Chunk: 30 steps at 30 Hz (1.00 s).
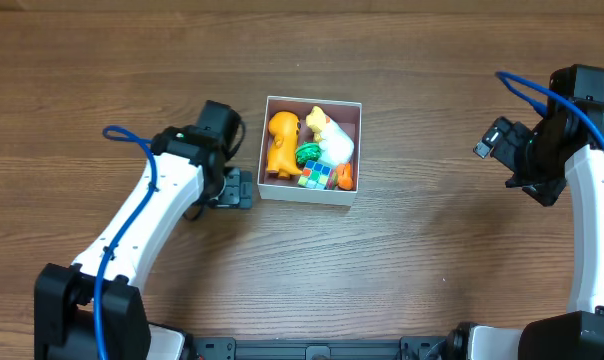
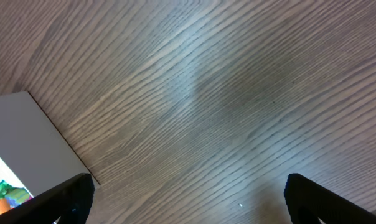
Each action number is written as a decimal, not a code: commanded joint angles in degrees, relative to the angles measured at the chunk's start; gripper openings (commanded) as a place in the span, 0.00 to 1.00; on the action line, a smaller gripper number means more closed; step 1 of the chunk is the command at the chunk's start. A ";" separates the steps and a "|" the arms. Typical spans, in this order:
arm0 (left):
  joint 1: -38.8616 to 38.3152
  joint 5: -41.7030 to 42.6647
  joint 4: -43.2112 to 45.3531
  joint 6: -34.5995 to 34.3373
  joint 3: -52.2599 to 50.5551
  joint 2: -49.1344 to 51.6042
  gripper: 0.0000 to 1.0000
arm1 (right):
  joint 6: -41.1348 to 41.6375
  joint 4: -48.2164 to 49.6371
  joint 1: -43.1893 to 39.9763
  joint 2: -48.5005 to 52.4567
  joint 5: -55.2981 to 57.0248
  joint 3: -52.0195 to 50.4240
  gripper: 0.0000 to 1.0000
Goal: Pack container
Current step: 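Grasp the yellow paddle-ball toy by its handle with left gripper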
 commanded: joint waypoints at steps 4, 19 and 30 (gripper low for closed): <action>7.48 1.90 0.81 2.91 -0.02 0.13 1.00 | -0.15 0.31 -0.09 -0.46 0.02 0.13 1.00; 9.92 4.63 9.35 -0.28 -4.11 8.70 0.85 | -0.15 0.31 -0.09 -0.46 0.02 0.13 1.00; 9.94 7.41 17.09 -2.71 -4.11 17.75 0.70 | -0.15 0.31 -0.09 -0.46 0.02 0.13 1.00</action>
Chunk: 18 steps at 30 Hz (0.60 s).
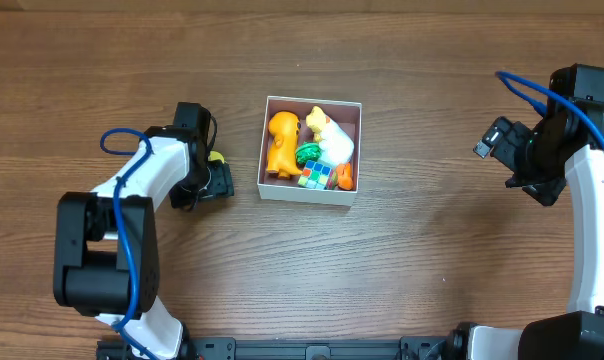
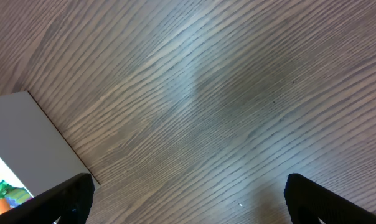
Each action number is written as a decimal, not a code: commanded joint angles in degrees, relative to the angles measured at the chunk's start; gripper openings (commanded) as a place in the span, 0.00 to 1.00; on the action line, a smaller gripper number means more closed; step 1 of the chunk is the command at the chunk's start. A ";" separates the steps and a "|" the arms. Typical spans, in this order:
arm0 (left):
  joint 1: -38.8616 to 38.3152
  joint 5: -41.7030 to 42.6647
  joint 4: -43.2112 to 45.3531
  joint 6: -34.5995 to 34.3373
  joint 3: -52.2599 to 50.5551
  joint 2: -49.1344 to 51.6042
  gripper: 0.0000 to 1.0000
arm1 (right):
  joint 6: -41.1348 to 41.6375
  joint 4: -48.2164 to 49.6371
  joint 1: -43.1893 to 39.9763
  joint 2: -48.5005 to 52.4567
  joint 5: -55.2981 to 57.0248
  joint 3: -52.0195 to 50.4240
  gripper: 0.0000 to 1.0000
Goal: Pack container
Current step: 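Grasp the yellow paddle-ball toy by its handle with left gripper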
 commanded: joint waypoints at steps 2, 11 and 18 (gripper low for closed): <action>0.17 0.50 0.94 -1.53 -0.68 2.69 0.63 | -0.15 0.28 -0.09 -0.46 0.04 0.13 1.00; 0.15 -0.70 2.19 4.66 -0.68 2.69 0.24 | -0.15 0.28 -0.09 -0.46 0.04 0.13 1.00; 0.15 -0.68 3.30 13.38 -0.68 2.69 0.11 | -0.15 0.28 -0.09 -0.46 0.04 0.13 1.00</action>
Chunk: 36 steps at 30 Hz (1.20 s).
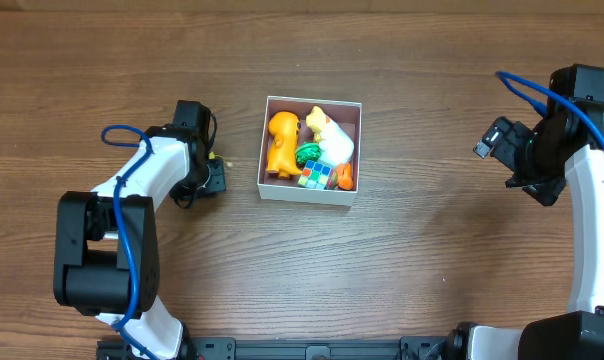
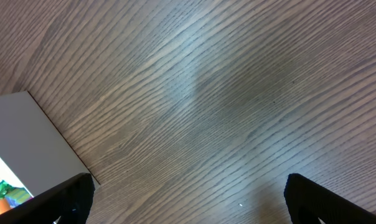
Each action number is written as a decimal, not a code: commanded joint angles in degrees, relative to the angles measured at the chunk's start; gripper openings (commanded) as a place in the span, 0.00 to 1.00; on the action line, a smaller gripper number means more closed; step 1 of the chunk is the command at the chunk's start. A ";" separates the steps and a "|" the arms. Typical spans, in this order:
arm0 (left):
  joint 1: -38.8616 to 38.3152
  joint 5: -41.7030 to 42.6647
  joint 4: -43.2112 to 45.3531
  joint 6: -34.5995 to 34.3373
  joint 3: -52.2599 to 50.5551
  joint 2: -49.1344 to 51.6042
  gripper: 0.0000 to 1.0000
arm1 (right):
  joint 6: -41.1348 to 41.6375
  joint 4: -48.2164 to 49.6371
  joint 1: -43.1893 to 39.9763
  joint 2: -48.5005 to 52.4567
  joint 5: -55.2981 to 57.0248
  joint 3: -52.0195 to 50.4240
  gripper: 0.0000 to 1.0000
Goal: Pack container
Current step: 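Grasp the yellow paddle-ball toy by its handle with left gripper, then drop the yellow paddle toy into the box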
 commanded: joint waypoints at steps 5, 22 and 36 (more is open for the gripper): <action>0.15 1.40 0.85 7.54 -0.68 2.45 0.04 | -0.15 0.28 -0.09 -0.46 0.04 0.13 1.00; -5.16 9.03 -22.88 8.63 26.32 -3.23 0.04 | -0.15 0.31 -0.09 -0.46 0.04 0.13 1.00; -22.38 5.03 -17.64 2.23 26.32 -4.24 0.12 | -0.15 0.28 -0.09 -0.46 0.04 0.13 1.00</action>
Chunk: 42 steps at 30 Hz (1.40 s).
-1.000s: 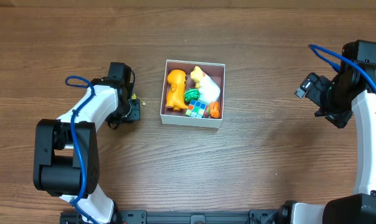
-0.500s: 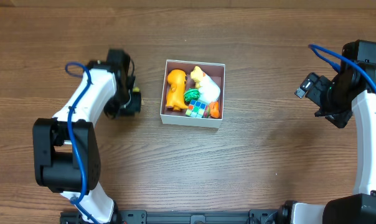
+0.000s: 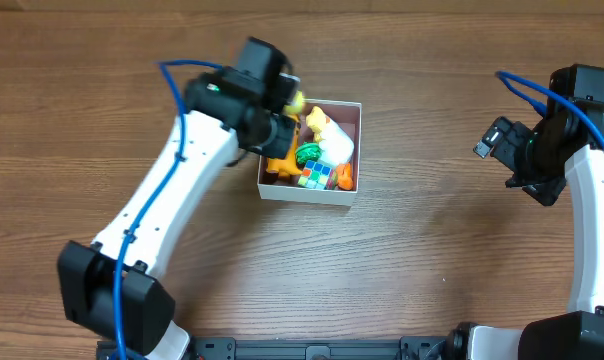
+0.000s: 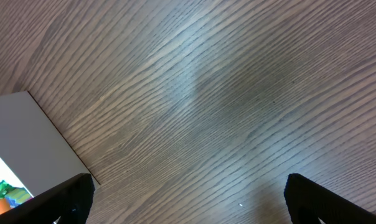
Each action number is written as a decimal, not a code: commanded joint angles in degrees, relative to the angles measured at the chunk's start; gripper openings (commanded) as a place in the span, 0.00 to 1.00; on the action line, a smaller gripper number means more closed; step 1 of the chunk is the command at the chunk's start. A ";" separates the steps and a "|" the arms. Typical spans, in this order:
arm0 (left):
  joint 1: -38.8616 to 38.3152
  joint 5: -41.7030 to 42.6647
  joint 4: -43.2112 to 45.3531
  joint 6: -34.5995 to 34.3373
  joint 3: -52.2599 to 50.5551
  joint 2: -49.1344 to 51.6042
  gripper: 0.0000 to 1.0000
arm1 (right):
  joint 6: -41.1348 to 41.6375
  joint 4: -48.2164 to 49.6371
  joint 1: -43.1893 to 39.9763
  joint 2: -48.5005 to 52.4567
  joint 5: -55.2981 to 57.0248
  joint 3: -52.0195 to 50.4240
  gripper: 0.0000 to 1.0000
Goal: Pack container
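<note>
The white box (image 3: 348, 196) sits at mid-table, holding an orange dinosaur (image 3: 278, 162), a white and yellow toy (image 3: 333, 137), a green piece (image 3: 309, 153), a colour cube (image 3: 317, 176) and a small orange piece (image 3: 345, 177). My left gripper (image 3: 285, 108) hangs over the box's far left corner, shut on a small yellow toy (image 3: 296, 100). The arm covers part of the dinosaur. My right gripper (image 4: 188, 194) stands open over bare wood at the right, with the box's wall (image 4: 27, 135) at the left of its view.
Brown wooden table (image 3: 432, 270) all around the box. The right arm (image 3: 592, 200) stands at the table's right edge, well away from the box. Blue cables loop off both arms.
My left gripper was low on the table left of the box, at a small yellow toy. It is now over the box's far left corner with the toy. The right arm is still.
The left gripper first stood right beside the box's left wall. It then lay further left with a small yellow toy at its tip, and stayed there a moment later. Now it holds that toy over the box. The right gripper stayed open and still.
</note>
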 commanded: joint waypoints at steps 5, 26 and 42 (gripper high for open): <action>-3.04 -0.74 3.28 -6.99 -4.87 6.12 0.29 | -0.15 0.28 -0.09 -0.46 0.04 0.13 1.00; 10.91 -9.60 -34.80 -6.84 34.10 -3.89 0.45 | -0.15 0.28 -0.09 -0.46 0.04 0.13 1.00; 18.93 -19.21 -34.77 -6.80 34.10 -23.06 1.00 | -0.15 0.28 -0.09 -0.46 0.04 0.13 1.00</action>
